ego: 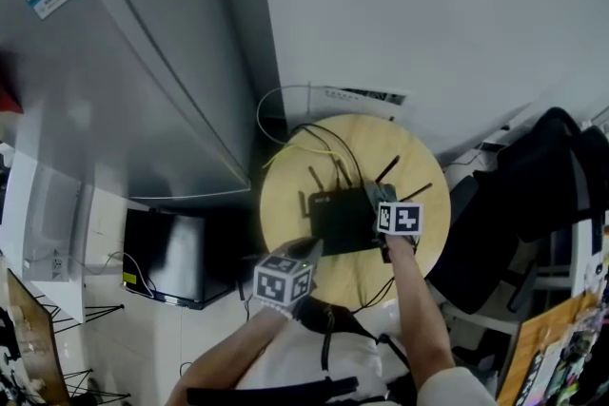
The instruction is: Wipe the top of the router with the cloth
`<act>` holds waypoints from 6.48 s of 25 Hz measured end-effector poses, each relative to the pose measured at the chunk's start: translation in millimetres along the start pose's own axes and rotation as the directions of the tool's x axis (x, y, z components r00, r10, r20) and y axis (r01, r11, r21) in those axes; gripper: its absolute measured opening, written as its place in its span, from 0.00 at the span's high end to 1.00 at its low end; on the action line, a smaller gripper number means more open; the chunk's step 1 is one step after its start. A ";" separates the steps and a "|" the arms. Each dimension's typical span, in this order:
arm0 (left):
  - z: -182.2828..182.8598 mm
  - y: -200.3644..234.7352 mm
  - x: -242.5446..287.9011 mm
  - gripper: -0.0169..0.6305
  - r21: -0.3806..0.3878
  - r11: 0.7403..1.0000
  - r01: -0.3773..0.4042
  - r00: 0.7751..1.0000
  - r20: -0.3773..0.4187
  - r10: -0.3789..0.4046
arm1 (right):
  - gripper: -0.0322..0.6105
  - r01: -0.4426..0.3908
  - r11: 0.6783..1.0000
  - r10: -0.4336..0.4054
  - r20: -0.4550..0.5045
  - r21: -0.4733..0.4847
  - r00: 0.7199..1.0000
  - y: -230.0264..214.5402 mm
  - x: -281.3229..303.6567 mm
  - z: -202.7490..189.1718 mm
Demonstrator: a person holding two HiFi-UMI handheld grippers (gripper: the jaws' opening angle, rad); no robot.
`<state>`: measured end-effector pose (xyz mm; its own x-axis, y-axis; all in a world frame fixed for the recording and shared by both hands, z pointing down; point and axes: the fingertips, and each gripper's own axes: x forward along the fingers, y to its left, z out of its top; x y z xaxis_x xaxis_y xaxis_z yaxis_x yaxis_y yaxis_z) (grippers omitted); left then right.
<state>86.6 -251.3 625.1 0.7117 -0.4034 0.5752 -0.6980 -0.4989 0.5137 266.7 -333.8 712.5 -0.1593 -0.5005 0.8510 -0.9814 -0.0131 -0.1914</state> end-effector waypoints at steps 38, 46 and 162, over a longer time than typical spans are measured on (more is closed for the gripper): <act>-30.7 29.6 -20.7 0.98 -0.082 0.994 -0.077 0.997 -0.015 0.076 | 0.89 -0.062 0.971 0.062 -0.004 -0.233 0.998 109.1 -5.4 -48.3; -29.1 36.3 -30.8 0.98 -0.096 0.990 -0.101 0.995 -0.006 0.101 | 0.89 -0.120 0.950 0.117 -0.029 -0.289 0.993 144.5 1.8 -52.3; -41.6 -98.2 71.6 0.98 -0.046 0.999 0.010 0.993 -0.113 -0.015 | 0.89 -0.082 0.985 0.080 -0.019 -0.152 0.997 -93.8 -61.0 -80.3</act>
<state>202.7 -199.3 642.4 0.7083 -0.3065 0.6360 -0.6940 -0.4671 0.5478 359.9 -232.6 717.7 -0.2390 -0.4836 0.8420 -0.9700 0.1596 -0.1836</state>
